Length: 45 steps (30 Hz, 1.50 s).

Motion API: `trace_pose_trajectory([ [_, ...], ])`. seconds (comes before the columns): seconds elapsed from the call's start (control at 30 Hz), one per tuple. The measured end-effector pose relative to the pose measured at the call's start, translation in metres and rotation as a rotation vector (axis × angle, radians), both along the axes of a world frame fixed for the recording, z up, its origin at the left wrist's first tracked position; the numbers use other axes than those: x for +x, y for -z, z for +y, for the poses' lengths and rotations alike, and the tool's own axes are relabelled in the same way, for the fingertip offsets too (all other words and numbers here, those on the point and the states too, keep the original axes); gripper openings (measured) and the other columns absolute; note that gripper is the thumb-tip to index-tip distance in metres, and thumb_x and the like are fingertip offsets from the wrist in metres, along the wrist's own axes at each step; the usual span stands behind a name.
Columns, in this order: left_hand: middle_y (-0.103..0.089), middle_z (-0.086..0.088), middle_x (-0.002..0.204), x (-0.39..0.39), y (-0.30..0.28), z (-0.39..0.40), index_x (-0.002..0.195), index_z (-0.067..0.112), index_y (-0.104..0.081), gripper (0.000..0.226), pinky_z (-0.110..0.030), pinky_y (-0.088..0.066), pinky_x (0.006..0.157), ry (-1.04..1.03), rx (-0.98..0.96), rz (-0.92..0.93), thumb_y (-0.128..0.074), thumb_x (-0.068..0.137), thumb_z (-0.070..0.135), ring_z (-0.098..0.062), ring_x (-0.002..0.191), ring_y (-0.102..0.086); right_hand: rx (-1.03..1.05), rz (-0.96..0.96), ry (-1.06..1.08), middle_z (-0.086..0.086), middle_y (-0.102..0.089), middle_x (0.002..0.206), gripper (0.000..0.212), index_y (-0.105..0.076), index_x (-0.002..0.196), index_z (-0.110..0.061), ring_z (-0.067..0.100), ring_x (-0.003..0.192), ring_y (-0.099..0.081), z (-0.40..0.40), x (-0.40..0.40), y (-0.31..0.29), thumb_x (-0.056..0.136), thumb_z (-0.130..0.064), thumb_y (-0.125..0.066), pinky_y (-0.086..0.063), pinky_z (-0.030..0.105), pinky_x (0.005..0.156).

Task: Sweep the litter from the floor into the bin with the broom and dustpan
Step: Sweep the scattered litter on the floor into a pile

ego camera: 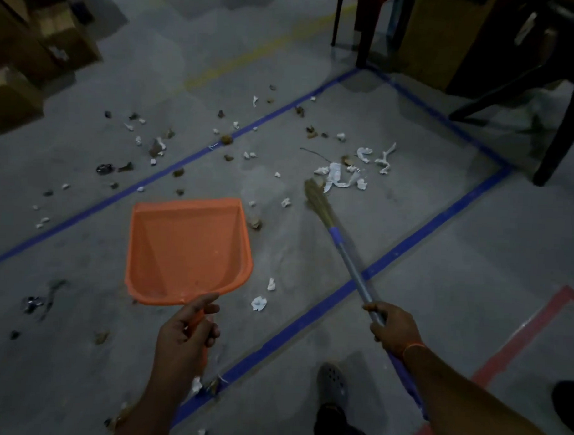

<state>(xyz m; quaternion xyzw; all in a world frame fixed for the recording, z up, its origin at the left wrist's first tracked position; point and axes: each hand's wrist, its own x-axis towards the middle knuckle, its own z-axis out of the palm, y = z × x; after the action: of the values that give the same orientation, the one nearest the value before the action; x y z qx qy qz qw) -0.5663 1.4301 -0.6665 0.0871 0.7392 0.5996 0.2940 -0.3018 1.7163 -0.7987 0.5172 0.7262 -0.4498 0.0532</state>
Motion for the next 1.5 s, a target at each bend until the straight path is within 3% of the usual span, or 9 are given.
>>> trace_pose_trajectory([
  [0.2,-0.072,-0.005,0.098,-0.002,0.010,0.093,0.117,0.012,-0.069,0.040,-0.023,-0.046,0.053,0.058,0.040,0.019,-0.048,0.096,-0.014,-0.017,0.065,-0.058,0.056,-0.105,0.157,0.009,-0.072,0.087,0.041,-0.072,0.104,-0.026,0.016,0.056,-0.069,0.105,0.051,-0.007,0.073,0.001,-0.072,-0.057,0.027,0.059],
  [0.4,-0.072,-0.003,0.099,-0.024,0.026,0.177,0.116,0.014,-0.069,0.039,-0.022,-0.046,0.052,0.138,0.038,0.036,-0.048,0.097,-0.013,-0.018,0.065,-0.058,0.017,-0.149,0.230,0.013,-0.070,0.088,0.037,-0.071,0.104,-0.022,0.021,0.056,-0.070,0.183,0.041,0.012,0.075,0.002,-0.070,-0.056,0.025,0.050],
  [0.53,-0.071,-0.001,0.098,-0.051,0.043,0.220,0.118,0.012,-0.068,0.037,-0.023,-0.046,0.053,0.158,0.031,0.045,-0.049,0.097,-0.012,-0.017,0.064,-0.059,-0.022,-0.200,0.093,0.012,-0.069,0.097,0.040,-0.069,0.105,-0.025,0.022,0.063,-0.069,0.222,0.003,0.036,0.076,0.002,-0.068,-0.055,0.024,0.052],
  [0.63,-0.070,-0.007,0.101,-0.072,0.054,0.245,0.117,0.013,-0.069,0.037,-0.022,-0.046,0.053,0.109,0.053,0.027,-0.050,0.097,-0.012,-0.018,0.064,-0.058,-0.008,-0.237,-0.105,0.009,-0.071,0.104,0.041,-0.072,0.108,-0.025,0.016,0.072,-0.064,0.235,-0.031,0.057,0.073,-0.003,-0.068,-0.059,0.028,0.072],
  [0.83,-0.068,-0.014,0.106,-0.107,0.064,0.275,0.120,0.008,-0.067,0.035,-0.020,-0.045,0.052,0.007,0.037,-0.015,-0.049,0.097,-0.012,-0.015,0.063,-0.056,-0.064,-0.238,-0.377,0.003,-0.067,0.115,0.043,-0.070,0.114,-0.028,0.019,0.098,-0.066,0.230,-0.104,0.076,0.076,-0.010,-0.063,-0.048,0.017,0.080],
  [1.0,-0.068,-0.017,0.106,-0.129,0.052,0.299,0.122,0.008,-0.066,0.034,-0.022,-0.045,0.051,-0.068,0.020,-0.037,-0.050,0.098,-0.009,-0.015,0.064,-0.056,-0.086,-0.148,-0.456,-0.008,-0.064,0.097,0.042,-0.071,0.113,-0.026,-0.004,0.072,-0.056,0.251,-0.123,0.054,0.076,-0.008,-0.063,-0.038,-0.001,0.063],
  [1.1,-0.068,-0.015,0.105,-0.139,0.043,0.319,0.121,0.010,-0.067,0.034,-0.023,-0.045,0.050,-0.093,0.028,-0.036,-0.051,0.098,-0.009,-0.012,0.060,-0.055,-0.050,-0.127,-0.447,-0.009,-0.068,0.097,0.044,-0.072,0.114,-0.027,-0.014,0.066,-0.054,0.279,-0.114,0.038,0.074,-0.012,-0.063,-0.040,-0.002,0.063],
  [1.23,-0.069,-0.006,0.101,-0.144,0.032,0.350,0.120,0.013,-0.068,0.037,-0.021,-0.045,0.050,-0.084,0.027,-0.029,-0.049,0.097,-0.010,-0.010,0.059,-0.056,0.027,-0.136,-0.387,-0.008,-0.070,0.099,0.045,-0.071,0.111,-0.032,-0.001,0.074,-0.063,0.326,-0.098,0.018,0.074,-0.008,-0.068,-0.041,0.003,0.068],
  [1.5,-0.069,-0.006,0.101,-0.128,0.025,0.420,0.121,0.012,-0.068,0.040,-0.020,-0.046,0.051,-0.050,0.009,-0.023,-0.047,0.096,-0.013,-0.012,0.062,-0.058,0.054,-0.136,-0.086,0.001,-0.072,0.079,0.045,-0.068,0.106,-0.033,0.008,0.056,-0.067,0.421,-0.060,-0.006,0.075,-0.002,-0.070,-0.054,0.021,0.057],
])
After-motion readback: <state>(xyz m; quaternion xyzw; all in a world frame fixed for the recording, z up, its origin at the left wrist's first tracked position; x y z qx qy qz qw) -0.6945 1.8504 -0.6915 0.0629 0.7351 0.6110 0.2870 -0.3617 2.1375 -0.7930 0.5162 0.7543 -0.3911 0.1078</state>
